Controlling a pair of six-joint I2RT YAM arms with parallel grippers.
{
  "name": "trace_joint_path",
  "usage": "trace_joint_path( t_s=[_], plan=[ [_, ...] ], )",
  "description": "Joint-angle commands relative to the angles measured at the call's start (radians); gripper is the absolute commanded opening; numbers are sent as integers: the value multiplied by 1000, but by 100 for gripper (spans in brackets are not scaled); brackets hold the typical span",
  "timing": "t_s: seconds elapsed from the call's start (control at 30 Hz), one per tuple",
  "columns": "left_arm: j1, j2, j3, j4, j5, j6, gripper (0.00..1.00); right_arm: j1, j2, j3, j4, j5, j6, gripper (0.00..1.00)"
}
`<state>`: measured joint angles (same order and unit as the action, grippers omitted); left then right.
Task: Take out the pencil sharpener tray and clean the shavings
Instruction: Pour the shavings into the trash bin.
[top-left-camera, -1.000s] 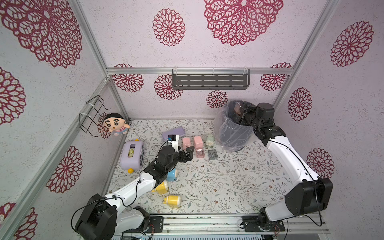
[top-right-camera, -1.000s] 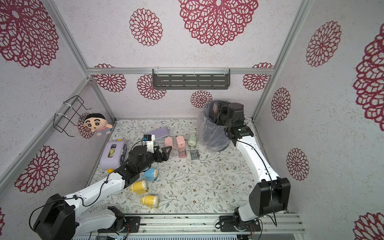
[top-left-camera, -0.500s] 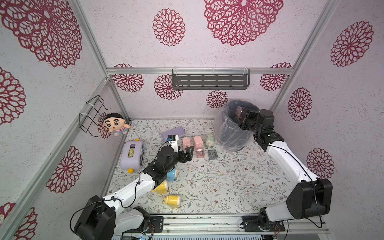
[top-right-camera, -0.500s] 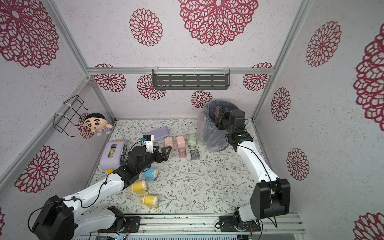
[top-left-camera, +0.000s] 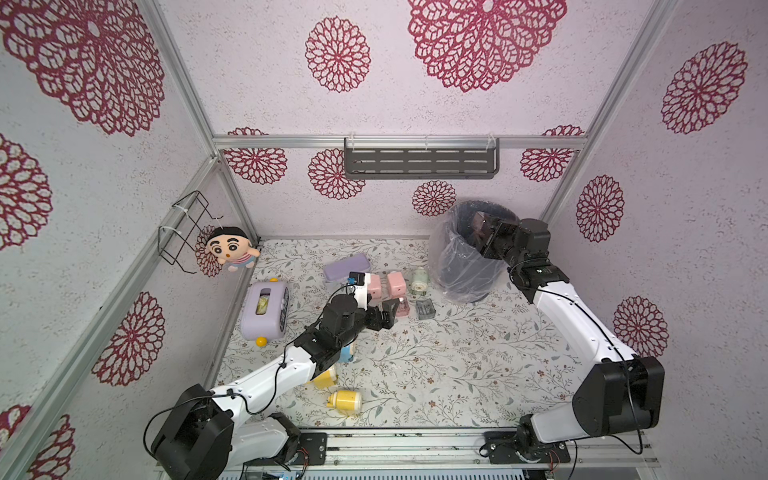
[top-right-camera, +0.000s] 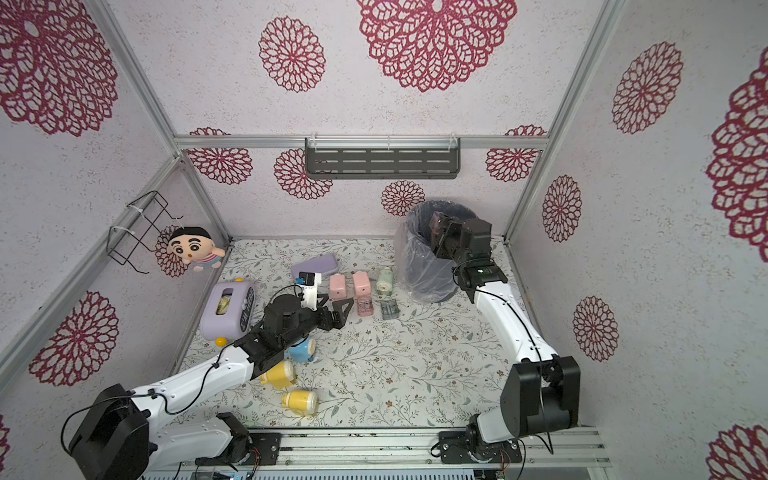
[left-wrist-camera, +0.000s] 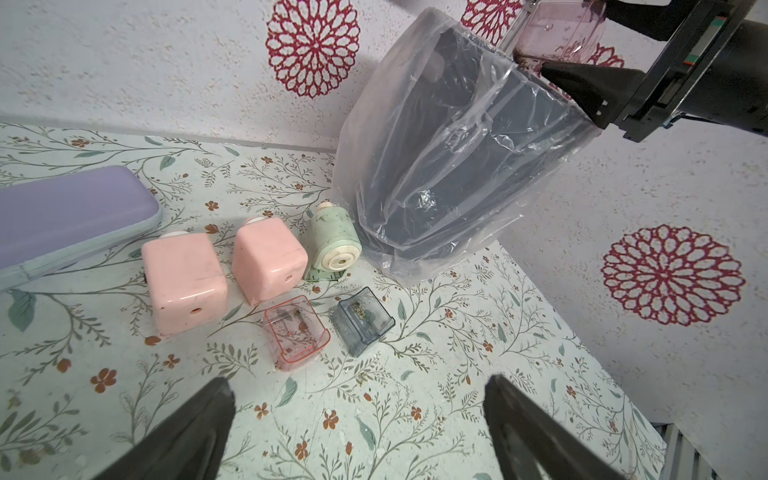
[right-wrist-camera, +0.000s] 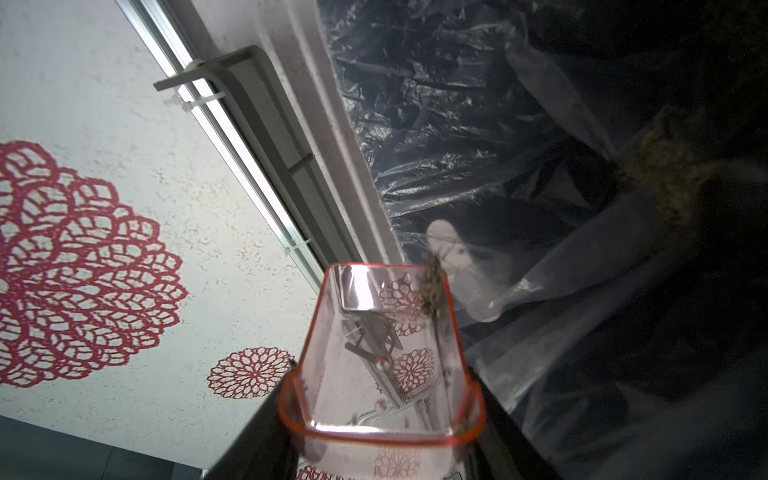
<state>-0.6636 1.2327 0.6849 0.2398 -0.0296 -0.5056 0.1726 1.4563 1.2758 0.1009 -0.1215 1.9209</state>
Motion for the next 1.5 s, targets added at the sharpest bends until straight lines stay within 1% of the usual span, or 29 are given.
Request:
trace_joint_path(
  t_s=[0.0,0.13,0.2,0.33,0.43,0.5,0.63,0.77,0.83,1.0,1.1,1.2,1.27,1.37,1.43,1.47],
  plan=[
    [-14,13,28,-8,13,34,97,-9,10,47,-18,-17,-11,38],
    [-17,13,27,-9,5,38,97,-9,12,127,-44,-13,-29,38],
    [-17,8,26,-10,3,38,97,-9,1,131,-50,-11,-39,38],
    [-19,2,22,-6,-3,39,97,-9,-30,25,-17,-3,-22,38],
    [-19,8,22,-3,-2,37,97,-9,-22,-41,22,-19,9,38],
    [-22,11,24,-3,0,37,97,-9,-5,-22,18,-35,8,38],
    [-24,13,22,0,-5,36,97,-6,3,92,-34,-26,-35,38],
    [-24,14,19,4,-3,36,97,9,-21,117,-36,-14,-36,39],
    [-23,17,20,8,0,33,97,17,-33,94,-29,-7,-31,39],
    [-26,19,20,12,3,32,97,21,-44,-56,42,2,18,39],
    [-25,17,18,12,5,33,97,21,-7,-60,62,-28,28,38],
    [-27,11,16,10,4,35,97,21,17,44,4,-32,-52,38],
    [-27,5,16,9,1,35,97,20,37,137,-62,-46,-137,38],
    [-27,-5,13,7,-4,38,97,22,78,285,-163,-101,-284,38],
    [-27,-9,10,8,-8,39,97,24,86,345,-234,-112,-380,38],
    [-27,-10,9,9,-8,39,97,26,80,349,-251,-112,-413,38]
  ],
)
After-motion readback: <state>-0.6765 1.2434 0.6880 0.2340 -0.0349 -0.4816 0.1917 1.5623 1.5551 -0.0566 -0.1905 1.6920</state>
